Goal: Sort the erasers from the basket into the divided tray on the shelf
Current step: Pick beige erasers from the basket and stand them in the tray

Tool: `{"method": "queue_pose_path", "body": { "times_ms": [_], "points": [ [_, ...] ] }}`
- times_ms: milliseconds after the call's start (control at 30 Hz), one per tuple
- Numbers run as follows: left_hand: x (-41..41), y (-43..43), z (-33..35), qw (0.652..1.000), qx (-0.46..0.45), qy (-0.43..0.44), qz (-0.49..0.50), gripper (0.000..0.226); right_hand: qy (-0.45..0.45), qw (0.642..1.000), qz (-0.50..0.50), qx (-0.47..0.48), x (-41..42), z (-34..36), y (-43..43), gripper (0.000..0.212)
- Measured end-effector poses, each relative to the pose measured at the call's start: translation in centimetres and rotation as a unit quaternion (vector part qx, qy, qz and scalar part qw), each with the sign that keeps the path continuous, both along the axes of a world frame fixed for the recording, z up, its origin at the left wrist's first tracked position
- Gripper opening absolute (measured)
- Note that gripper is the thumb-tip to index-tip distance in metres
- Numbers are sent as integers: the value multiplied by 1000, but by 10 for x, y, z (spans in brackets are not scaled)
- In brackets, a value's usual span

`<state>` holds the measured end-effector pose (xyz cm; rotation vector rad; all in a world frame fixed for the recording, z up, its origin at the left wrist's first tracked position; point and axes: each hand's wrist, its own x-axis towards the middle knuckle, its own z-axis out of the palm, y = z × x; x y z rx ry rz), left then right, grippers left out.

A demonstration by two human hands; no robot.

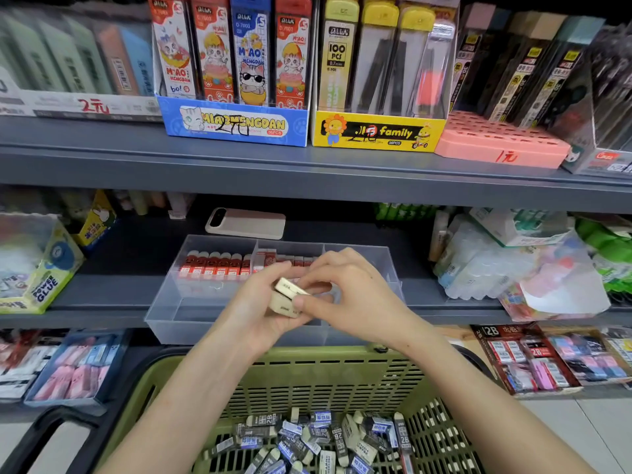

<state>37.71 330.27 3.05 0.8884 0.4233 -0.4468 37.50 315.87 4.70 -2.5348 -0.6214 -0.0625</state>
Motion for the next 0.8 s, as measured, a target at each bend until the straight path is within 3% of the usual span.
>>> {"method": "queue_pose_path", "body": {
  "times_ms": [167,267,400,500,533,567,633,733,800],
  "points": [
    [-6,-3,2,998,38,-11,-52,21,-21,998,53,-41,-10,0,-2,28],
    [-7,-3,5,998,4,-5,-60,23,-59,997,54,-21,-19,-3,-8,35],
    [-6,-5,6,996,-32,-4,-87,29,19,981,11,194,-21,2,-22,24],
    [-4,-3,5,995,6,0,-96,32,77,924,-85,366,-4,7,-40,12],
    [-3,-1,5,996,14,5,-84,32,71,924,-129,353,4,7,-47,9],
    [-3,1,4,997,18,13,-68,31,52,943,-170,282,15,5,-54,9],
    [-1,4,3,999,14,33,-34,30,25,974,-215,67,36,-3,-65,17],
    [0,5,3,997,-18,73,8,28,59,978,-160,-116,58,-14,-61,24],
    [1,6,5,995,-39,91,21,26,95,979,-114,-139,67,-18,-56,20]
  ]
}}
